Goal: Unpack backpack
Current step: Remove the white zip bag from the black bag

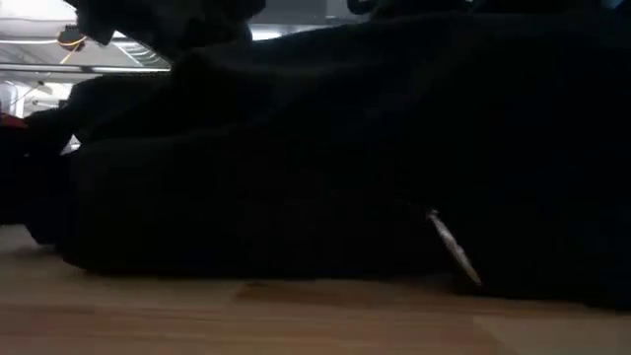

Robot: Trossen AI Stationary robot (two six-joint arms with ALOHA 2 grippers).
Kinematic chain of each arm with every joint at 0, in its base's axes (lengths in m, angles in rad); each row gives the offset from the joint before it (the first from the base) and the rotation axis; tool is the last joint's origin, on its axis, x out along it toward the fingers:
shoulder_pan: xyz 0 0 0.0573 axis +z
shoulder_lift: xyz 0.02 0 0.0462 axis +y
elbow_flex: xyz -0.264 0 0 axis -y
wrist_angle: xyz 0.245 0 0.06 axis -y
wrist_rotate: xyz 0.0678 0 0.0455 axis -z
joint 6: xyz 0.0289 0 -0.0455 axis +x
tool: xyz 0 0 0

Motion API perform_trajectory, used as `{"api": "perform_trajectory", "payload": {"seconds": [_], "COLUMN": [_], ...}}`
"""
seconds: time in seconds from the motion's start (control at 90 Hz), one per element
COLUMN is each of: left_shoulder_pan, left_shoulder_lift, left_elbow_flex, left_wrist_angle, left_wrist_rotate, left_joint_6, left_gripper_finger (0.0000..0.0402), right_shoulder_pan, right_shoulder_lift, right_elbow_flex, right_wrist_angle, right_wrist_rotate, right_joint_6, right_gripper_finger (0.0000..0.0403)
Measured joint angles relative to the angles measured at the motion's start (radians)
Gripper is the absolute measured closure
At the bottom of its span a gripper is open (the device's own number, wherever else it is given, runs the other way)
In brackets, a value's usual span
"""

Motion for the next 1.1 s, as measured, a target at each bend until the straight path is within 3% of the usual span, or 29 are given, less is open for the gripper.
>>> {"api": "perform_trajectory", "payload": {"seconds": [0.189, 0.389, 0.556, 0.667, 0.822, 0.978, 1.1], "left_shoulder_pan": [-0.059, -0.150, -0.157, -0.158, -0.157, -0.126, -0.081], "left_shoulder_lift": [0.033, 0.185, 0.316, 0.372, 0.394, 0.394, 0.394], "left_elbow_flex": [0.000, -0.001, 0.045, 0.099, 0.184, 0.284, 0.339], "left_wrist_angle": [0.113, 0.334, 0.381, 0.324, 0.170, -0.086, -0.242], "left_wrist_rotate": [0.000, -0.009, -0.293, -0.301, -0.191, -0.201, -0.096], "left_joint_6": [0.152, 0.307, 0.272, 0.272, 0.261, 0.134, 0.013], "left_gripper_finger": [0.0378, 0.0378, 0.0378, 0.0378, 0.0378, 0.0378, 0.0378], "right_shoulder_pan": [0.000, -0.001, -0.001, -0.001, -0.001, -0.001, -0.001], "right_shoulder_lift": [0.000, 0.000, 0.000, 0.000, 0.000, 0.000, 0.000], "right_elbow_flex": [0.000, 0.000, 0.000, 0.000, 0.000, 0.000, 0.000], "right_wrist_angle": [0.001, 0.001, 0.002, 0.002, 0.001, 0.002, 0.002], "right_wrist_rotate": [0.001, 0.021, 0.024, 0.010, 0.007, 0.001, 0.001], "right_joint_6": [-0.002, -0.003, -0.003, -0.003, -0.003, 0.004, 0.005], "right_gripper_finger": [0.0398, 0.0398, 0.0398, 0.0398, 0.0398, 0.0398, 0.0398]}}
